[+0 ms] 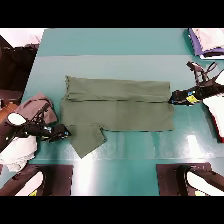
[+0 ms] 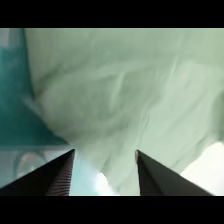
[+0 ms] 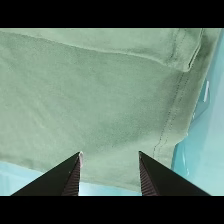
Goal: Fold the shirts.
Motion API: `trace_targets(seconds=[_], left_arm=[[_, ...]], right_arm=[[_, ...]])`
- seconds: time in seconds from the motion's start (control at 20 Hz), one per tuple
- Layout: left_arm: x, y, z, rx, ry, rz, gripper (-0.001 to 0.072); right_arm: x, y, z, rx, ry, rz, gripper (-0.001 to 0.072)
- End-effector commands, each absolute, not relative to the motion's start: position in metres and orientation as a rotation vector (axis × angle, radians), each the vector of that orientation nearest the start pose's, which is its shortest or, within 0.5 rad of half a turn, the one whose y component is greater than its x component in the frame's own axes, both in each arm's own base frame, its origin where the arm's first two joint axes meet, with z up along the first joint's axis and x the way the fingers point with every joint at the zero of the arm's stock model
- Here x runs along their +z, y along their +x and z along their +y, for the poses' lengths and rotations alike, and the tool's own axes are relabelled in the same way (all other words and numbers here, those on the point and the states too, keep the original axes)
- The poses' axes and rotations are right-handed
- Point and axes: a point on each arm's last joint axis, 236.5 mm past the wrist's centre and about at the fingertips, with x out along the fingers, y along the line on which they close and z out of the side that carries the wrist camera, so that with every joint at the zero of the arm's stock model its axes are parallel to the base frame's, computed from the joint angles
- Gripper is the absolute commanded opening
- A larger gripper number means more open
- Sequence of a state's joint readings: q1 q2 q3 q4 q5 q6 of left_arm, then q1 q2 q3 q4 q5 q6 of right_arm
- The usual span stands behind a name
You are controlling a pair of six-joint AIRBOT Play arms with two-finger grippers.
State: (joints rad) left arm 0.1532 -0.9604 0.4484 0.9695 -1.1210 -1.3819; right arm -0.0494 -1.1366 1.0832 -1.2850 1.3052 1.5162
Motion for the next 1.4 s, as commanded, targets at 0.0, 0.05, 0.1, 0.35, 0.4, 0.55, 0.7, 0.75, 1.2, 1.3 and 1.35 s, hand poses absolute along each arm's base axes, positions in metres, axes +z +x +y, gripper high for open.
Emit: trace_targets(seconds=[0.0,0.05,0.1,0.35,0.4,0.55,0.7,0.75,1.2,1.3,1.35], left_arm=[[-0.084,0.230,-0.084,-0.194,-0.620,1.416,0.0480],[-0.084,0.231,-0.084,-0.192,-0.620,1.413,0.0480],[-0.084,0.231,-0.084,-0.191,-0.621,1.411,0.0461],[-0.074,0.228,-0.098,-0.274,-0.635,1.419,0.0026],[-0.071,0.225,-0.100,-0.312,-0.611,1.428,0.0025],[-0.054,0.224,-0.105,-0.391,-0.575,1.440,0.0025],[-0.042,0.233,-0.106,-0.414,-0.560,1.414,0.0026],[-0.041,0.234,-0.106,-0.414,-0.561,1.409,0.0025],[-0.041,0.234,-0.106,-0.415,-0.562,1.410,0.0026],[-0.040,0.231,-0.107,-0.421,-0.563,1.420,0.0026],[-0.040,0.230,-0.108,-0.424,-0.563,1.423,0.0026]], right_arm=[[0.033,0.329,0.049,0.179,0.242,1.339,0.0408],[0.033,0.329,0.051,0.183,0.247,1.338,0.0407],[0.033,0.329,0.051,0.183,0.247,1.340,0.0408],[0.030,0.315,0.050,0.189,0.242,1.399,0.0408],[0.027,0.307,0.048,0.185,0.230,1.433,0.0408],[0.001,0.272,0.037,0.146,0.214,1.518,0.0408],[-0.035,0.237,0.018,0.063,0.330,1.593,0.0408],[-0.046,0.229,0.014,0.055,0.380,1.607,0.0408],[-0.082,0.235,0.005,0.011,0.592,1.539,0.0334],[-0.090,0.234,0.005,0.008,0.604,1.566,0.0334],[-0.092,0.234,0.005,0.006,0.606,1.568,0.0326]])
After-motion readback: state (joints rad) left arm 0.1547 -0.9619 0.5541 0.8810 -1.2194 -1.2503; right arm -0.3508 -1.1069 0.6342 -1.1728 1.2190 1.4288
